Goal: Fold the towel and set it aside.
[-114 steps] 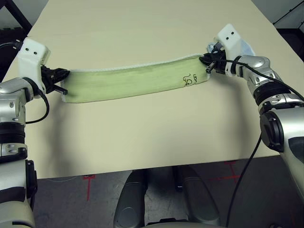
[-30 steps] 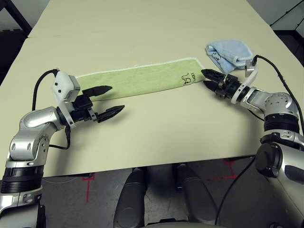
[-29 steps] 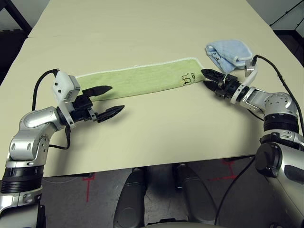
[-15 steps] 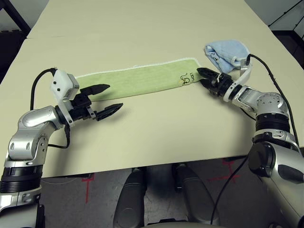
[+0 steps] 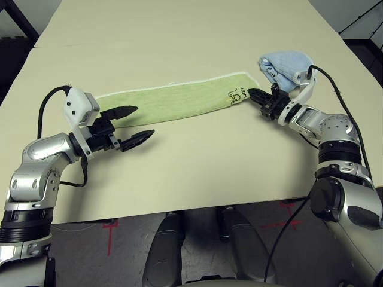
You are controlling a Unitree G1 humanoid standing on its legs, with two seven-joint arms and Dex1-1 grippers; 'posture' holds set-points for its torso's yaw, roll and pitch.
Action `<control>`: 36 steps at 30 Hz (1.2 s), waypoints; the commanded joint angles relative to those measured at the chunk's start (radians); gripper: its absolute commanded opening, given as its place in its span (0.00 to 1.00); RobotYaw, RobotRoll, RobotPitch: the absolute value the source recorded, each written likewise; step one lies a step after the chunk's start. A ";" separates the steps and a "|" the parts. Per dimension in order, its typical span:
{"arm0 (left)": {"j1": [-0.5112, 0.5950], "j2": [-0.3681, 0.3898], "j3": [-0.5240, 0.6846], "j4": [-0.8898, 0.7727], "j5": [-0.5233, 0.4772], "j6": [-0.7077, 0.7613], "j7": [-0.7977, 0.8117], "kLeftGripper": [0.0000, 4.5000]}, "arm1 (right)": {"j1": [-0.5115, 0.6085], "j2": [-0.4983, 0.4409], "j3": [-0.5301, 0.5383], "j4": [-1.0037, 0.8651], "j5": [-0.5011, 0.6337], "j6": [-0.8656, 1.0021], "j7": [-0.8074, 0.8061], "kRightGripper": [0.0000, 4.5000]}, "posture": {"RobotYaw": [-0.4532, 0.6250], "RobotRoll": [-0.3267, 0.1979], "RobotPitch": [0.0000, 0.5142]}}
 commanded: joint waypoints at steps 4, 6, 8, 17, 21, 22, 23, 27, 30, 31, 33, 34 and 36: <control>-0.002 0.003 0.004 0.004 -0.003 0.022 0.016 1.00 | 0.097 -0.044 0.020 -0.119 0.018 0.105 -0.004 0.01 | 0.41 0.62 0.43; -0.005 -0.011 0.008 0.002 -0.005 0.030 0.044 1.00 | 0.131 -0.049 0.010 -0.178 0.041 0.146 -0.012 0.01 | 0.41 0.62 0.42; -0.006 -0.023 0.012 -0.003 -0.014 0.043 0.065 1.00 | 0.164 -0.056 0.000 -0.234 0.062 0.181 -0.019 0.01 | 0.40 0.62 0.42; 0.005 -0.033 0.010 -0.018 -0.017 0.047 0.070 1.00 | 0.267 -0.100 -0.040 -0.365 0.141 0.283 -0.039 0.01 | 0.39 0.62 0.41; 0.000 -0.028 0.012 -0.013 -0.023 0.049 0.059 1.00 | 0.282 -0.110 -0.040 -0.378 0.145 0.285 -0.048 0.01 | 0.39 0.62 0.41; -0.002 -0.026 0.012 -0.012 -0.025 0.052 0.057 1.00 | 0.283 -0.111 -0.037 -0.378 0.143 0.282 -0.047 0.01 | 0.39 0.62 0.41; -0.005 -0.025 0.013 -0.010 -0.027 0.054 0.057 1.00 | 0.281 -0.110 -0.035 -0.376 0.142 0.277 -0.048 0.01 | 0.39 0.62 0.41; -0.014 -0.021 0.018 -0.001 -0.025 0.059 0.069 1.00 | 0.270 -0.112 -0.020 -0.363 0.132 0.250 -0.039 0.01 | 0.40 0.62 0.41; -0.014 -0.015 0.025 0.006 -0.020 0.064 0.077 1.00 | 0.263 -0.127 -0.012 -0.340 0.117 0.214 -0.025 0.01 | 0.40 0.62 0.41; -0.012 -0.013 0.030 0.007 -0.022 0.065 0.077 1.00 | 0.263 -0.137 -0.008 -0.329 0.111 0.202 -0.019 0.01 | 0.40 0.62 0.41; -0.007 -0.009 0.039 0.009 -0.026 0.066 0.072 1.00 | 0.263 -0.160 0.001 -0.305 0.097 0.180 -0.002 0.01 | 0.40 0.62 0.41; -0.006 -0.007 0.044 0.010 -0.030 0.065 0.066 1.00 | 0.260 -0.170 0.004 -0.292 0.089 0.167 0.004 0.01 | 0.40 0.62 0.41; -0.006 -0.004 0.054 0.014 -0.047 0.060 0.041 1.00 | 0.250 -0.186 0.010 -0.262 0.076 0.143 0.018 0.01 | 0.40 0.62 0.41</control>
